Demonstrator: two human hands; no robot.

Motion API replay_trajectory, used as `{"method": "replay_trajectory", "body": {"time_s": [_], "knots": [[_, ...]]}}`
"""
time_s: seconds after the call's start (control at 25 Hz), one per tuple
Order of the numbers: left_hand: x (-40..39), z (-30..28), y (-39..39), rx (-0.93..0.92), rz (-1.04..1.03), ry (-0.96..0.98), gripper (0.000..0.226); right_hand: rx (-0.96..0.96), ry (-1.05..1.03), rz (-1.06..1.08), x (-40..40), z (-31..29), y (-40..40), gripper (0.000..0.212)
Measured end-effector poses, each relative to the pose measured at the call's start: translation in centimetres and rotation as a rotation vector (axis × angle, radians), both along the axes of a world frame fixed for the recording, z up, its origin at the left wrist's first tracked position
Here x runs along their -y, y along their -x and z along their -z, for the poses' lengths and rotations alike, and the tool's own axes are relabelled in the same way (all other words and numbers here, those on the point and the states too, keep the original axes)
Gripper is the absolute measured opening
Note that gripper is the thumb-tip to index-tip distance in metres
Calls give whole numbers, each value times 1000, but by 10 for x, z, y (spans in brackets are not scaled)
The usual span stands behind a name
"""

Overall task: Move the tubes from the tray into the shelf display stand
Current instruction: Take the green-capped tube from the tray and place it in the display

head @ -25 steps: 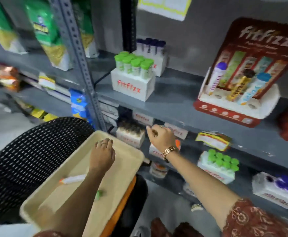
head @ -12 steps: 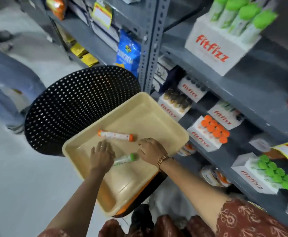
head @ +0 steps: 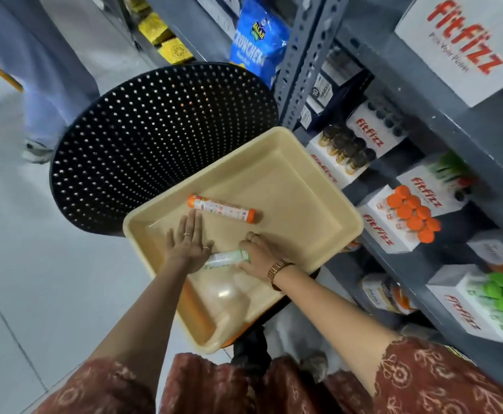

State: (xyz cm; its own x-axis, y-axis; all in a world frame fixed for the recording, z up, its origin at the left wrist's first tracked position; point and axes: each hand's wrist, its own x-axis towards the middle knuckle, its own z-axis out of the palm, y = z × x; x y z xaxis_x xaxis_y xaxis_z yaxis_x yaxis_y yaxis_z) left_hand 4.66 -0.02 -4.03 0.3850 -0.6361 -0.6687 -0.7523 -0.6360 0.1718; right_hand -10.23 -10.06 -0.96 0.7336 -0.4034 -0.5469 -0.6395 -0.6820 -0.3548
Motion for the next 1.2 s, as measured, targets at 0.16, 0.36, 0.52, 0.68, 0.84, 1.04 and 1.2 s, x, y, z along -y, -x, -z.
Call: {"method": "replay_trajectory", "body": {"time_s": [0.16,0.36,0.52,0.68,0.84,1.04,1.2], "knots": [[1,2,1,29,-1,-10,70,-10,-35,9,3,-3,0,44],[-11,-5,8,111,-31,193,74,65,-72,88,16,-32,2,46],[-8,-30,10,204,11,366,84,166,-75,148,38,-71,4,48],[34,-73,12,267,94,521,84,210,-71,173,63,-119,27,44],[96,-125,45,281,195,654,85,284,15,201,87,-185,73,41],[162,-186,124,238,389,831,80,340,154,256,114,-263,154,37],[202,-225,192,181,548,918,82,357,251,373,131,-311,230,31]]}}
